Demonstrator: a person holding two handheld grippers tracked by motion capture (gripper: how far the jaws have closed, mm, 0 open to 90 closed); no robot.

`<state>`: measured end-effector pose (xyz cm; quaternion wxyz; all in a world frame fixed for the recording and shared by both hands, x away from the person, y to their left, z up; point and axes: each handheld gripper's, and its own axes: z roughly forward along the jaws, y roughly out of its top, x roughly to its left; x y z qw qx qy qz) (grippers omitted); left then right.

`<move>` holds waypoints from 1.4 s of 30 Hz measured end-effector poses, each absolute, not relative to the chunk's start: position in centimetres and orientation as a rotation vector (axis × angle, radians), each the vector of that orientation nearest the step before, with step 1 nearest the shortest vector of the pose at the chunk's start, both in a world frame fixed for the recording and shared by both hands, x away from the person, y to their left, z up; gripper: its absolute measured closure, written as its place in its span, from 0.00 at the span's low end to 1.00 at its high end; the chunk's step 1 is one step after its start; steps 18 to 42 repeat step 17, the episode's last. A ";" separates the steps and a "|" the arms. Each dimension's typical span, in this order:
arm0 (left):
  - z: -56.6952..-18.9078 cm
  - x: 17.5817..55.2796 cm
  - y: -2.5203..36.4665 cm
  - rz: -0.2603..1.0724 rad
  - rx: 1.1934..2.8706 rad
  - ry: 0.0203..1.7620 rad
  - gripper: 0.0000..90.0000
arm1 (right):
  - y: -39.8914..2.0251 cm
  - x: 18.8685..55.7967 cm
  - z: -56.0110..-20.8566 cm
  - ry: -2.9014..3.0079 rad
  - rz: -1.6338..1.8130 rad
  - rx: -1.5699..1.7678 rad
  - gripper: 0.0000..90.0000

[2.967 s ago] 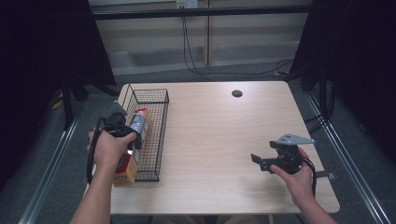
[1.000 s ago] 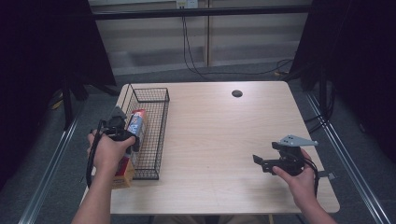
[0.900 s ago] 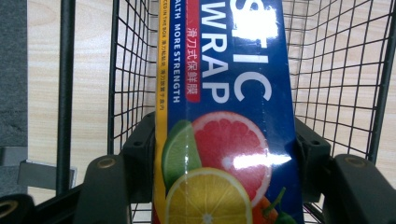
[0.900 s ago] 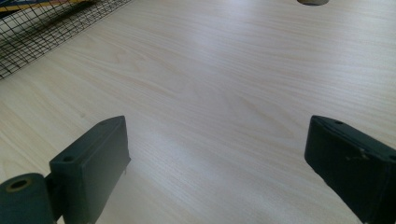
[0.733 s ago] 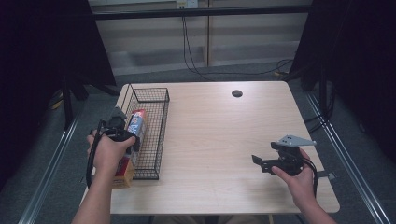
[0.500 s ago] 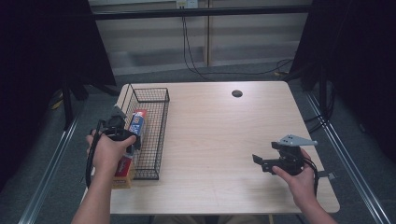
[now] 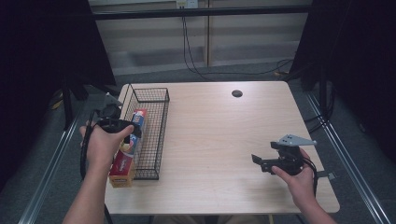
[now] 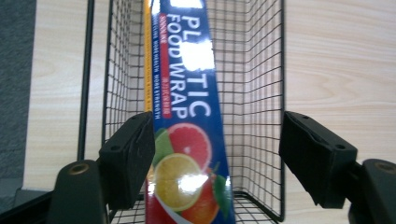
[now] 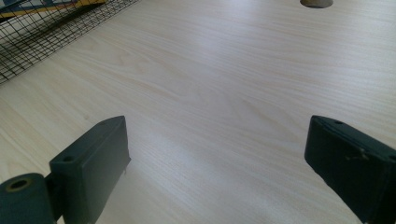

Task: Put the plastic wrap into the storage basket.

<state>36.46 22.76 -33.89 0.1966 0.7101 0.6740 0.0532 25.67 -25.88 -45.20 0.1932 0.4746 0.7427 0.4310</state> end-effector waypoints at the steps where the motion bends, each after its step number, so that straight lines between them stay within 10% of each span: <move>1: -33.7 36.4 22.6 0.155 1.991 1.878 0.29 | -25.9 25.7 -45.2 2.083 1.214 1.335 0.07; 42: -31.9 35.3 19.5 0.198 2.017 1.653 0.18 | -25.8 25.8 -45.3 2.093 1.209 1.326 0.07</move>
